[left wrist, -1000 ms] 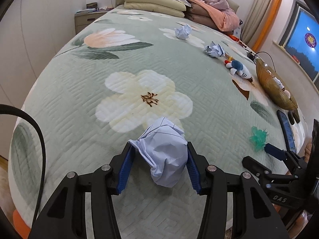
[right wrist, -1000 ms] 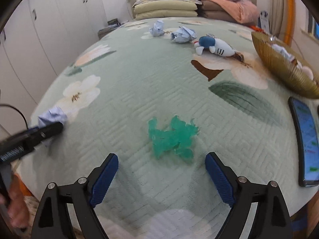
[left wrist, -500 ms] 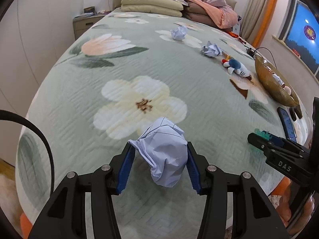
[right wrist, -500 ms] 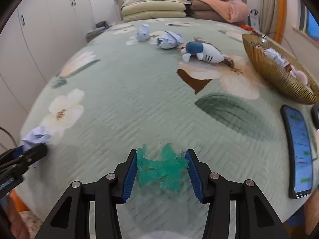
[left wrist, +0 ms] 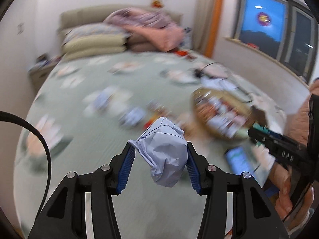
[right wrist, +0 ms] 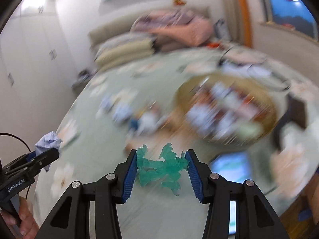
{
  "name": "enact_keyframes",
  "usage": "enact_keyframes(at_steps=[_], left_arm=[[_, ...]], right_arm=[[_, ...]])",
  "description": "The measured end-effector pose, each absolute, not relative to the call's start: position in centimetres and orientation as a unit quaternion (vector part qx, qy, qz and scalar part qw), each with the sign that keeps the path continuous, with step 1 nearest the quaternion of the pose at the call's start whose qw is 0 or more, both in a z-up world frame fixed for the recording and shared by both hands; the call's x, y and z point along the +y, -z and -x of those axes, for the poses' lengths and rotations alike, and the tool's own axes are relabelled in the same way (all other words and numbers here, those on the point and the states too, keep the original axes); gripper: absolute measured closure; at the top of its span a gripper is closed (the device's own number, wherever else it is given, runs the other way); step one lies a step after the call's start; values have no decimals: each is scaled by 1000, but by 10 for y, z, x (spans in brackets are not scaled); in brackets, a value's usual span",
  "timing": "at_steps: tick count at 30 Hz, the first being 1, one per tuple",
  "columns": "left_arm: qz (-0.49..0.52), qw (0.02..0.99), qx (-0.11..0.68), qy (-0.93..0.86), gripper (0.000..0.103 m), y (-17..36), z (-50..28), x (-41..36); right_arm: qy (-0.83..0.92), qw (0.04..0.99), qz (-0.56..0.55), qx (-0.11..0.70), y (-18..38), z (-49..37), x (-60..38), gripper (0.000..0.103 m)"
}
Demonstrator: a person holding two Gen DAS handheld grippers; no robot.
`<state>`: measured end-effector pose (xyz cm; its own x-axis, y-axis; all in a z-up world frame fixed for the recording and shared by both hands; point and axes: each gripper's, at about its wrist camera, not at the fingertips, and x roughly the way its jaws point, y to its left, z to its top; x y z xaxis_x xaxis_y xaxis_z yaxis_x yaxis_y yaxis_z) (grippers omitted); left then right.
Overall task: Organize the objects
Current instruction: 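Carry the paper ball and green jelly toy to the gold plate and open both tools, then move both open tools back toward the remaining clutter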
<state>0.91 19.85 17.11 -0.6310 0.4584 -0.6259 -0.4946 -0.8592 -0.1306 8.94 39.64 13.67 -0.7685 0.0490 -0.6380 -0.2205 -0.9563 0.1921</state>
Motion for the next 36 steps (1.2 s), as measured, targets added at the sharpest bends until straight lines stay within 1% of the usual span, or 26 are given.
enact_keyframes(at_steps=[2,5,8,11,12,13,14,15,16,17,20,24,30,36], left_arm=[[325,300,26,-897,55,-189,6,234],[314,336,34,-887,55,-198,26,284],[319,352,45,-879,55,-191,46,325],[331,364,47,-870,55,-180,62,357],[332,370,51,-866,49,-177,66,366],[334,378,60,-861,46,-173,70,376],[339,384,72,-856,32,-169,72,385],[346,383,87,-852,24,-163,75,394],[350,376,97,-852,24,-156,77,399],[356,372,101,-851,24,-150,78,400],[380,370,93,-843,24,-136,82,391],[378,359,67,-851,24,-138,79,353],[371,316,35,-872,24,-152,74,285],[367,243,25,-898,24,-151,51,208]], right_arm=[[-938,109,305,126,-166,-87,435,55],[-940,136,280,141,-195,-79,487,55],[-933,166,283,148,-203,-63,525,55],[-926,167,298,162,-196,-44,548,55],[-925,165,301,164,-195,-41,551,55],[-923,160,307,168,-191,-34,555,55],[-921,156,312,173,-187,-31,557,55],[-919,155,318,177,-184,-30,561,50],[-912,152,334,184,-176,-24,564,43],[-907,149,345,193,-168,-20,567,30],[-900,156,349,209,-151,-24,573,29],[-897,144,358,216,-141,-34,573,29],[-905,124,358,195,-156,-38,544,29],[-916,72,362,154,-168,-32,478,28]])
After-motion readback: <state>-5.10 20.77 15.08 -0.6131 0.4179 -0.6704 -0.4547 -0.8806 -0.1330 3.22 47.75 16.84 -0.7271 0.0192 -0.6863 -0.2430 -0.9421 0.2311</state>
